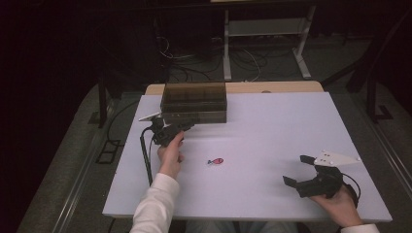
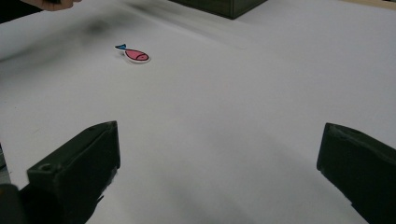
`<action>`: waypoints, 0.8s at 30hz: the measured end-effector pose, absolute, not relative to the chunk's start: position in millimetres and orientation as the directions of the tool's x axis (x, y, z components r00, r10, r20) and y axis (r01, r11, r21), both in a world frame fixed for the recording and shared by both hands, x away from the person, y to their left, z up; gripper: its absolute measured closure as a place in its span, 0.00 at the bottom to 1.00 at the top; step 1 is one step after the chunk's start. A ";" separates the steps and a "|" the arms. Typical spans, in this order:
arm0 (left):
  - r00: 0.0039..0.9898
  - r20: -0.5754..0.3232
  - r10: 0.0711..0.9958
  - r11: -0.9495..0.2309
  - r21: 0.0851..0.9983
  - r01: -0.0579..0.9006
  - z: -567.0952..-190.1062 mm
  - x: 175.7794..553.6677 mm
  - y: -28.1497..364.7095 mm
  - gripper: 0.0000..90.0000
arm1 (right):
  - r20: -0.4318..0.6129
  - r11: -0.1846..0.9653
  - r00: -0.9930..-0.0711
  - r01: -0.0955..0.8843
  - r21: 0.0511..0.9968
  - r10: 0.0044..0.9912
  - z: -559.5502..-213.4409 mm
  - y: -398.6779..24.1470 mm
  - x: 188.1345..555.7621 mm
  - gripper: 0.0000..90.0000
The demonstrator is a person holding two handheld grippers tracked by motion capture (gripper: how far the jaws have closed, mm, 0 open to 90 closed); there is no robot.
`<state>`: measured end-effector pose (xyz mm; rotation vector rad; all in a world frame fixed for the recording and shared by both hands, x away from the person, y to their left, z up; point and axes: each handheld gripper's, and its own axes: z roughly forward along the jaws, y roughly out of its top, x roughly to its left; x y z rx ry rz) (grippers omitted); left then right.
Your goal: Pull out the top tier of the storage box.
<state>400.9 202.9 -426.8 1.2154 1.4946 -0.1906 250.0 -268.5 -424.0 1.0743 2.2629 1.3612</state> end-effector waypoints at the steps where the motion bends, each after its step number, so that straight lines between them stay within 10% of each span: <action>1: 0.181 -0.796 0.578 0.442 0.492 0.750 -426.2 400.5 203.6 0.69 | 0.125 0.276 -0.680 0.449 0.850 0.723 -423.9 -268.5 249.9 0.00; 24: 0.321 -0.609 0.725 0.231 0.654 0.720 -393.9 395.4 215.2 0.63 | 0.127 0.274 -0.678 0.451 0.849 0.724 -424.0 -268.4 250.0 0.00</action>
